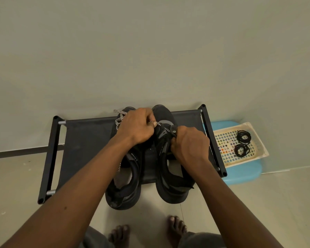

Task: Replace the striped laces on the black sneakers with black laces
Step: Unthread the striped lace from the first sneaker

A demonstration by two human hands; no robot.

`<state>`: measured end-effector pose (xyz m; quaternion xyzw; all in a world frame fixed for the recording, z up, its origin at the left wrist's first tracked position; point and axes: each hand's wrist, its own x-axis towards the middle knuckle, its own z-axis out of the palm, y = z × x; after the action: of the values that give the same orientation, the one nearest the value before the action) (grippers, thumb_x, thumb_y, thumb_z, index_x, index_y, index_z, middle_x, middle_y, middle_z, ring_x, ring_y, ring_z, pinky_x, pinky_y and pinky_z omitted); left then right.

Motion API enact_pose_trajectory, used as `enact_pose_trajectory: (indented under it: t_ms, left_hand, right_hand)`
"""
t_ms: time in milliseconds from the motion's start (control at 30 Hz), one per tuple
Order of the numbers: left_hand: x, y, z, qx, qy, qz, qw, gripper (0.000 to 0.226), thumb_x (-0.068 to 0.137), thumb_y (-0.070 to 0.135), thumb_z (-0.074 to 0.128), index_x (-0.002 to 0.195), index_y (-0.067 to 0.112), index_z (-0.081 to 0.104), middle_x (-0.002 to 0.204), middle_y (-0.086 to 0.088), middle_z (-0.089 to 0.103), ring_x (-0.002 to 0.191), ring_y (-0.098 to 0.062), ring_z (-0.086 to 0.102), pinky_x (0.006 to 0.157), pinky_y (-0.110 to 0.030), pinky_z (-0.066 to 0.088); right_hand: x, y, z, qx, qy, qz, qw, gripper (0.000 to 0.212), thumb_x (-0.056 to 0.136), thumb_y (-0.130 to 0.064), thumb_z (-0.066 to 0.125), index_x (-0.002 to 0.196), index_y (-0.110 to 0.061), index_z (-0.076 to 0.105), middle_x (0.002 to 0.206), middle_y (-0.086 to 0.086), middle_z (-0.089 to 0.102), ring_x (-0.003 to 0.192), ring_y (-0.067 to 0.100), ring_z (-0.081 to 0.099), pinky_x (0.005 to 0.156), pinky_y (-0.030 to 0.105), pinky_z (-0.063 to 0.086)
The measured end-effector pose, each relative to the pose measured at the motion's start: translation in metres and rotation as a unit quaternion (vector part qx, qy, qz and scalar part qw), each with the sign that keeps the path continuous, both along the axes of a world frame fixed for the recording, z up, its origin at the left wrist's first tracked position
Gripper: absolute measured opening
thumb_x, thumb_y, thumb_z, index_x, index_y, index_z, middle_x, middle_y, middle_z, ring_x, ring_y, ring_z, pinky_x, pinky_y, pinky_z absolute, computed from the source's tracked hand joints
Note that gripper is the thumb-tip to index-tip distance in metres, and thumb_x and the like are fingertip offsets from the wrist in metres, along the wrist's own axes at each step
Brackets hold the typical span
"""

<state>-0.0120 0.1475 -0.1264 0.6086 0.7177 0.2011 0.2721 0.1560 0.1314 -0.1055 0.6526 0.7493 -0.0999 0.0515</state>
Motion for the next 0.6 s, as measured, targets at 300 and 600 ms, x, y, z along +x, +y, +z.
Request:
enact_pose_trajectory:
  t_ms: [300,600]
  left_hand:
    - [-0.030,0.004,0.011,-0.022,-0.426,0.310,0.850,0.009,0.095,-0.003,0.065,0.093,0.006,0.068,0.095,-0.011,0.080,0.099,-0.021,0.077,0.085,-0.037,0.064]
    - [-0.008,0.003,0.008,0.006,-0.238,0.162,0.958,0.004,0.093,0.020,0.069,0.089,0.020,0.068,0.082,0.005,0.068,0.072,-0.010,0.064,0.073,-0.029,0.057]
  right_hand:
    - [0.001,0.001,0.000,0.000,0.012,-0.006,1.000,0.020,0.101,-0.033,0.054,0.102,-0.016,0.065,0.090,0.005,0.068,0.087,0.028,0.069,0.066,0.031,0.044]
    - [0.001,0.003,-0.003,0.000,0.015,-0.008,1.000,0.018,0.100,-0.031,0.055,0.090,-0.017,0.062,0.070,-0.001,0.050,0.070,0.024,0.056,0.063,0.030,0.043]
